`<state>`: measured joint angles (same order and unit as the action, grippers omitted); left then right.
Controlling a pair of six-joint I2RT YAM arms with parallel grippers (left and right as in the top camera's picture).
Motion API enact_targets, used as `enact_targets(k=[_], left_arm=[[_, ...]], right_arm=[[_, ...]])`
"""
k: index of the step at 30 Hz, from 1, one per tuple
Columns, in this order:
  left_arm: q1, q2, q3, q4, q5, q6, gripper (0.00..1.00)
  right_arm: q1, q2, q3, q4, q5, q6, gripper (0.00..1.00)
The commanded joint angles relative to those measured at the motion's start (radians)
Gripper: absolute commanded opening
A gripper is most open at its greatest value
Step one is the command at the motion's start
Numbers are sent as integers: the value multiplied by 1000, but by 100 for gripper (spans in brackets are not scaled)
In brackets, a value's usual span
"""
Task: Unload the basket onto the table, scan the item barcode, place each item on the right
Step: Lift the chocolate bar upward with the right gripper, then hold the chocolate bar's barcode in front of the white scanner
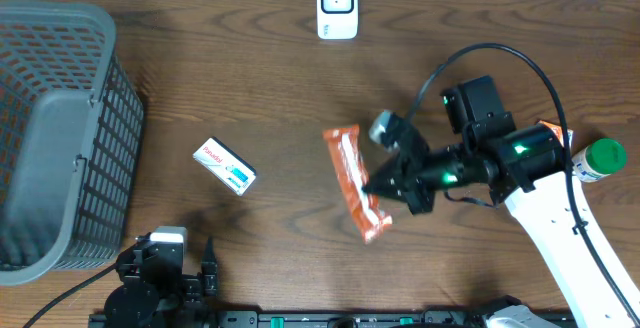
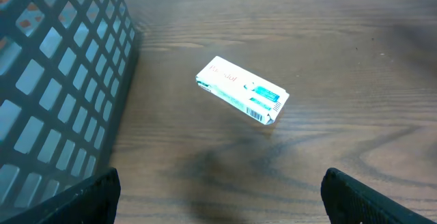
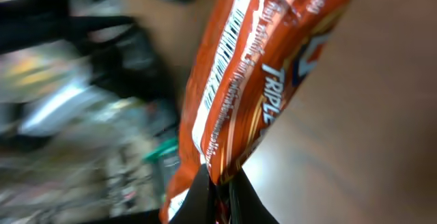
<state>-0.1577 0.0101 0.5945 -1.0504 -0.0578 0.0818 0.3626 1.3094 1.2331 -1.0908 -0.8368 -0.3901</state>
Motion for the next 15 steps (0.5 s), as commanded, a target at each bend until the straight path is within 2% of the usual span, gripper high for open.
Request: enact_targets(k=[1, 6, 12, 15], left_arm=[[4, -5, -2, 0, 2, -2, 93], [4, -5, -2, 0, 2, -2, 93], [4, -5, -2, 0, 2, -2, 93], [4, -5, -2, 0, 2, -2, 93]], right_arm=[[17, 12, 3, 84, 295, 198, 1], [26, 74, 3, 247, 407, 284, 1], [26, 205, 10, 425, 418, 316, 1], [26, 287, 62, 478, 489, 338, 1]])
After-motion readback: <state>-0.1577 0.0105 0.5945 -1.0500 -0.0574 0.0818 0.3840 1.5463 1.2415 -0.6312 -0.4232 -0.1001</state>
